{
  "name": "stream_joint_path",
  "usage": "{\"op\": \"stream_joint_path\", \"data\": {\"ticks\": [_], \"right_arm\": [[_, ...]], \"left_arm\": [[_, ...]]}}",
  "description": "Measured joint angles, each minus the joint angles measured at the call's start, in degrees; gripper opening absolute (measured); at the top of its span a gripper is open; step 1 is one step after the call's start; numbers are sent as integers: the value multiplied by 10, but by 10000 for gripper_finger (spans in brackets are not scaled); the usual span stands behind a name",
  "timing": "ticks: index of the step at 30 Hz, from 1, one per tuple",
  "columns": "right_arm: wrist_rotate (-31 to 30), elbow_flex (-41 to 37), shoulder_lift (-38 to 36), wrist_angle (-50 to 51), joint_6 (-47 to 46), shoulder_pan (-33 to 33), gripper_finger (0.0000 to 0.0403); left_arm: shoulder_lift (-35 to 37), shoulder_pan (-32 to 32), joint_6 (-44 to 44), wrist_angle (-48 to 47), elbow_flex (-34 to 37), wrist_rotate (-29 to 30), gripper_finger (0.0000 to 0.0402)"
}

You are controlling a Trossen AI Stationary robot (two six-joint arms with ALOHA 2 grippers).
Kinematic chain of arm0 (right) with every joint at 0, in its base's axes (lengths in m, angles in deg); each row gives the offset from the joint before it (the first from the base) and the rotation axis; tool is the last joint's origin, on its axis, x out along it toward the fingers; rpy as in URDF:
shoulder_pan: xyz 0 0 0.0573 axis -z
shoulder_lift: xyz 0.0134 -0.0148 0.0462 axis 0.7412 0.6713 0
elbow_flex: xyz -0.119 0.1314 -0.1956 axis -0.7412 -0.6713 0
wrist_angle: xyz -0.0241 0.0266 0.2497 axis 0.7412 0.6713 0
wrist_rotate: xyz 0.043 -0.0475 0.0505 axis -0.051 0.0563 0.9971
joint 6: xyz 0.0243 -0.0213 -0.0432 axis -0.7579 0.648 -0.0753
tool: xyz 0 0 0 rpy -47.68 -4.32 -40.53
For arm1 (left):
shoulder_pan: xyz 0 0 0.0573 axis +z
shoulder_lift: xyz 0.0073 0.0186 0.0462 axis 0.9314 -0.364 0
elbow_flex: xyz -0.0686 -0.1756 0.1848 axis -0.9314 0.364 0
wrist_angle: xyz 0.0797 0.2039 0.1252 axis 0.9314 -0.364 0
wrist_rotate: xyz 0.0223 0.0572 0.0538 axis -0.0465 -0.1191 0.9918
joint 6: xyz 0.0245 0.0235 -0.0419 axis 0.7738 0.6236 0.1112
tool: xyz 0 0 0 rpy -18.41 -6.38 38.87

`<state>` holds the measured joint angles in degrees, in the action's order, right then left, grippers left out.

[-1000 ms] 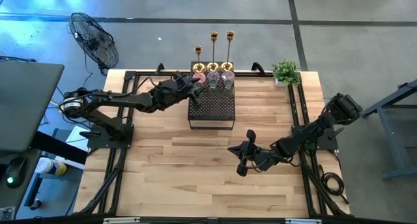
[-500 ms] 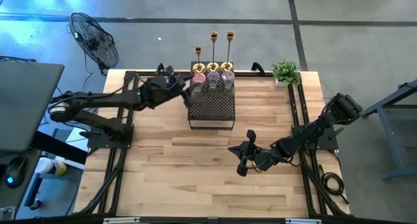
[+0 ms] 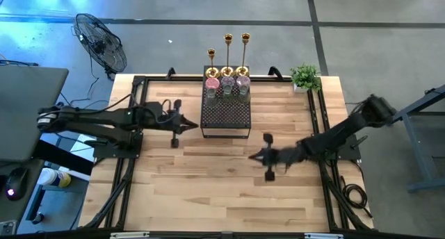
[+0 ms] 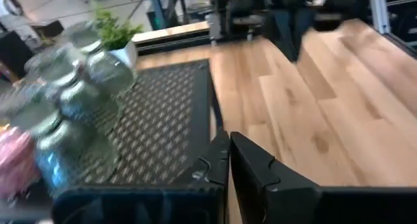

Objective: Pick & Place candle stick holders
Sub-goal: Return to Home Position

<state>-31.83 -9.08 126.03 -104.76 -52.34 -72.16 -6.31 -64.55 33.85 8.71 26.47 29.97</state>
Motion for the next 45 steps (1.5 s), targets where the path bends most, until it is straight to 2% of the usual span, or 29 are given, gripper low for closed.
{"op": "stream_joint_path", "data": {"ticks": [3, 7, 13, 15, 17, 24, 31, 37, 45], "right_arm": [[70, -76, -70, -90, 41, 63, 0], [137, -159, -181, -146, 70, 145, 0], [187, -257, -350, -154, 91, 234, 0], [193, -269, -401, -115, 81, 257, 0], [193, -269, -448, -60, 75, 272, 0], [157, -269, -563, 30, 100, 295, 0], [129, -269, -647, 115, 85, 317, 0], [124, -270, -680, 160, 63, 335, 0], [37, -270, -680, 175, 15, 348, 0]], "left_arm": [[45, 22, -8, 0, 41, -9, 8], [107, 64, -11, 4, 83, -28, 2], [207, 145, -19, 36, 154, -80, 3], [239, 170, -25, 36, 178, -91, 3], [266, 193, -32, 40, 197, -90, 3], [370, 257, -72, 38, 266, -106, 3], [506, 274, -108, 26, 330, -97, 3], [504, 274, -109, 27, 330, -126, 3], [500, 274, -136, 25, 331, -131, 3]]}}
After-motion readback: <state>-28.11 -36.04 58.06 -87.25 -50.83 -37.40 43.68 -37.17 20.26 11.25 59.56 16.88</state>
